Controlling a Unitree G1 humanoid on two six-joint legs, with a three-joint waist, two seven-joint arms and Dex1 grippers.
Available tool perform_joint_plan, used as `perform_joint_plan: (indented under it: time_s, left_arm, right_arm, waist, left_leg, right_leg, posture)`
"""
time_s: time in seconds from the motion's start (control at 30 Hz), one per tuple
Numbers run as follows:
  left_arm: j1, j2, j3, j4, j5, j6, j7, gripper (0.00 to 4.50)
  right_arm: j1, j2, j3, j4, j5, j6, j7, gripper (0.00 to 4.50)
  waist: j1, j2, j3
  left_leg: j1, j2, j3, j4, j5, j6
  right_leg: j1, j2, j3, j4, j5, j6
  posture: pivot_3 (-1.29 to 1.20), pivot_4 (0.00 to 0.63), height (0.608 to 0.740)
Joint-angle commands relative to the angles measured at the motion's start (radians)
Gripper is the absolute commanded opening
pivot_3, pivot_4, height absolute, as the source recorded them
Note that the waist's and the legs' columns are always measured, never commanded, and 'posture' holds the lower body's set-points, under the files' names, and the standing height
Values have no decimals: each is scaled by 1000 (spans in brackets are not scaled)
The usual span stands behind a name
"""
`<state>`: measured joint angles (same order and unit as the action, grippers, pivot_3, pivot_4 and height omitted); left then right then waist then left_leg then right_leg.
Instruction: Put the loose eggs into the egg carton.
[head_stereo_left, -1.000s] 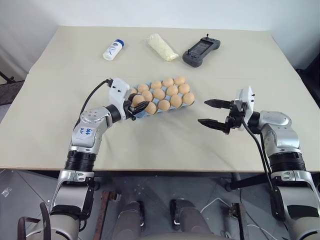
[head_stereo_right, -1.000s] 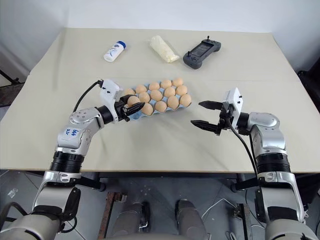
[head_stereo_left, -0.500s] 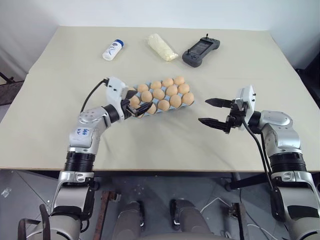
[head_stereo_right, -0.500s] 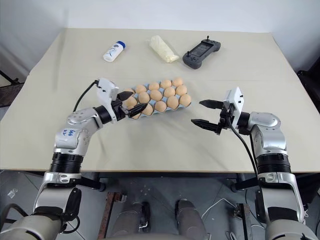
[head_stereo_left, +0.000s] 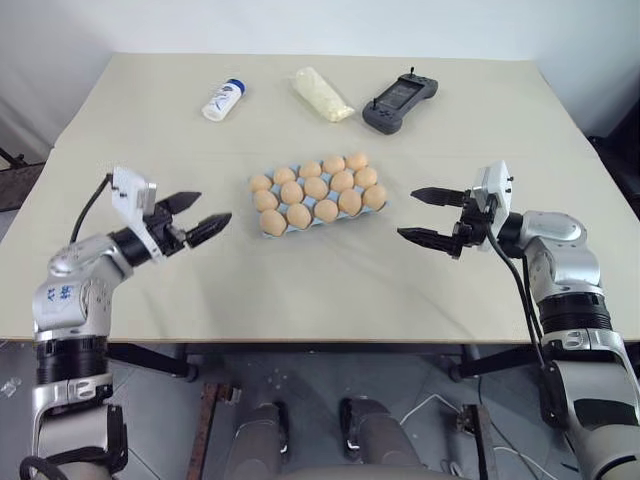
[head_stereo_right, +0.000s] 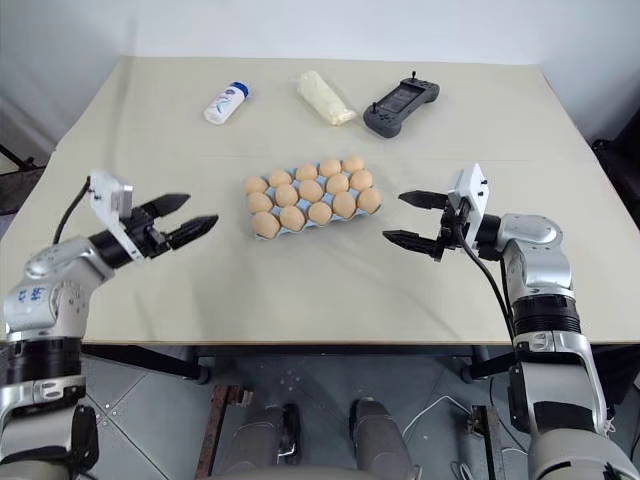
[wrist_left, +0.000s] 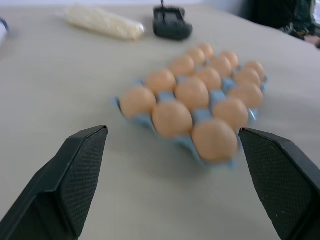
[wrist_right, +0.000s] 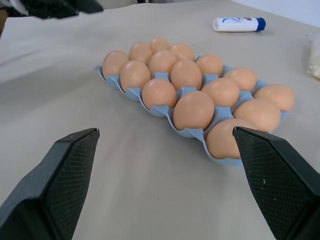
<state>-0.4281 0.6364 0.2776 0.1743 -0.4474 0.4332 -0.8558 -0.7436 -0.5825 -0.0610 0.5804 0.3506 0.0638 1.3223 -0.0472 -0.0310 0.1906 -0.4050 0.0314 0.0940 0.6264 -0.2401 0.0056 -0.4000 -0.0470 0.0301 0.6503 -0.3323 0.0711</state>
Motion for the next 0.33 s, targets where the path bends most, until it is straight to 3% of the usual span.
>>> perform_joint_plan:
  time_s: [0.03,0.33]
  left_arm:
    - [31,29,41,-17,-22,-56,-45,4477]
    - [57,-3,60,-54,-35,-93,-22,4477]
  right_arm:
    - [-36,-4,9,35,-17,-29,34,4500]
    - [-68,21,-6,88,-5,-51,45,4500]
  waist:
    - [-3,0,0]
    - [-8,0,0]
  left_leg:
    - [0,0,0,-1,0,0]
    - [0,0,0,-8,1,2]
  right_leg:
    - [0,0,0,0,0,0]
    - [0,-1,-1,-7,0,0]
  posture:
    - [0,150,740]
    - [0,150,740]
